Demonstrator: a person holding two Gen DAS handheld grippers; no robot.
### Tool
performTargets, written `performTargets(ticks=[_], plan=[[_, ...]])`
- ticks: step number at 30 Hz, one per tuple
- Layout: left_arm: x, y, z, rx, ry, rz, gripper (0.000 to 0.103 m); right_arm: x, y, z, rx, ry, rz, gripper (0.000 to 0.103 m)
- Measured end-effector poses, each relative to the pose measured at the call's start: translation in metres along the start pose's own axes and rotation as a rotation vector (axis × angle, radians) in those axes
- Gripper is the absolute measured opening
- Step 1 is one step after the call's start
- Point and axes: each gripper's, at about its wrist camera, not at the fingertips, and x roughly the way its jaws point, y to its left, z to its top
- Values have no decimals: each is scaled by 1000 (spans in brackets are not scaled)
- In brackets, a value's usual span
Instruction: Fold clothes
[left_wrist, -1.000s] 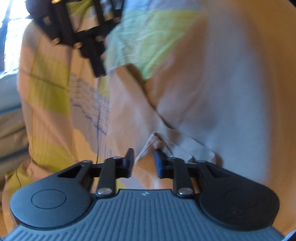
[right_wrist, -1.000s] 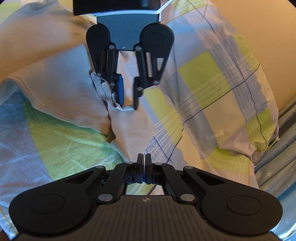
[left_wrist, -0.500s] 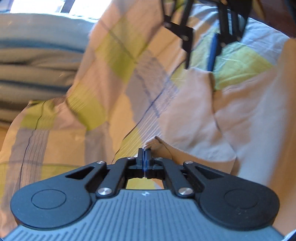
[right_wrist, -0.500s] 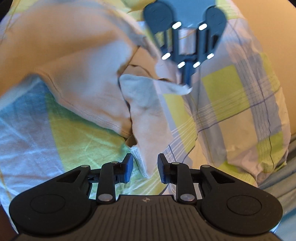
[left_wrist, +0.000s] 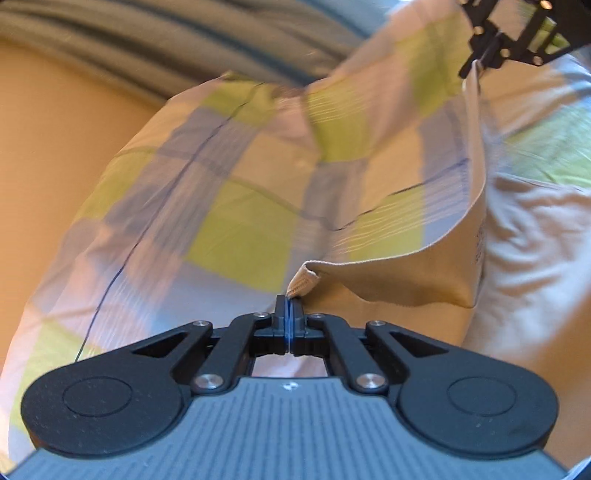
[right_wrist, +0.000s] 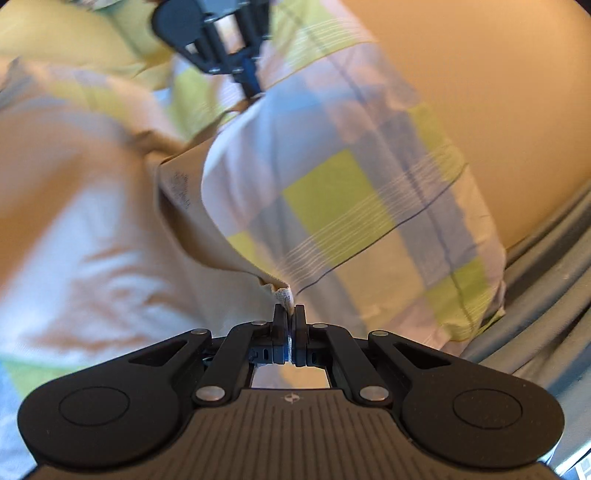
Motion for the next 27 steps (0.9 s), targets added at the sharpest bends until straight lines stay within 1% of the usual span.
performTargets(ticks=[1, 3, 5, 6, 7, 8, 9, 10, 11, 12, 13, 16, 18, 20, 22, 24, 27], plan=[[7, 9, -2, -30, 14, 26, 0, 8, -10, 7, 24, -7, -11, 0], [22, 26, -6, -88, 43, 79, 0, 39, -23, 11, 47, -14, -43, 0], [49, 39, -11, -133, 84, 138, 0, 85, -37, 1, 93, 7, -54, 0], [67, 45, -14, -181, 108, 160, 0, 111, -46, 18, 120, 31, -52, 0], [83, 51, -18, -231, 137, 172, 2, 138, -51, 29, 141, 73, -52, 6], [103, 54, -27, -292, 187, 182, 6, 165, -54, 36, 157, 131, -38, 19], [121, 57, -37, -351, 235, 190, 8, 188, -54, 35, 186, 195, -26, 41], [126, 55, -47, -404, 250, 169, 8, 204, -52, 28, 239, 251, -2, 43], [130, 54, -57, -456, 266, 148, 8, 207, -51, 22, 316, 264, 35, 43], [134, 51, -67, -504, 280, 126, 8, 203, -50, 16, 388, 256, 67, 43], [128, 44, -76, -511, 284, 106, 10, 196, -46, 10, 437, 251, 89, 43], [103, 27, -102, -521, 308, 37, 14, 171, -30, -5, 466, 285, 135, 43], [76, 25, -121, -589, 330, -17, 16, 146, -24, -18, 519, 309, 171, 43], [44, 25, -138, -672, 345, -82, 16, 112, -20, -28, 588, 317, 200, 43], [12, 21, -151, -717, 382, -140, 18, 80, -21, -31, 676, 318, 232, 44], [-22, 13, -161, -758, 397, -206, 19, 44, -16, -32, 744, 318, 263, 44], [-64, 1, -175, -838, 416, -315, 21, -8, -11, -32, 874, 293, 317, 44]])
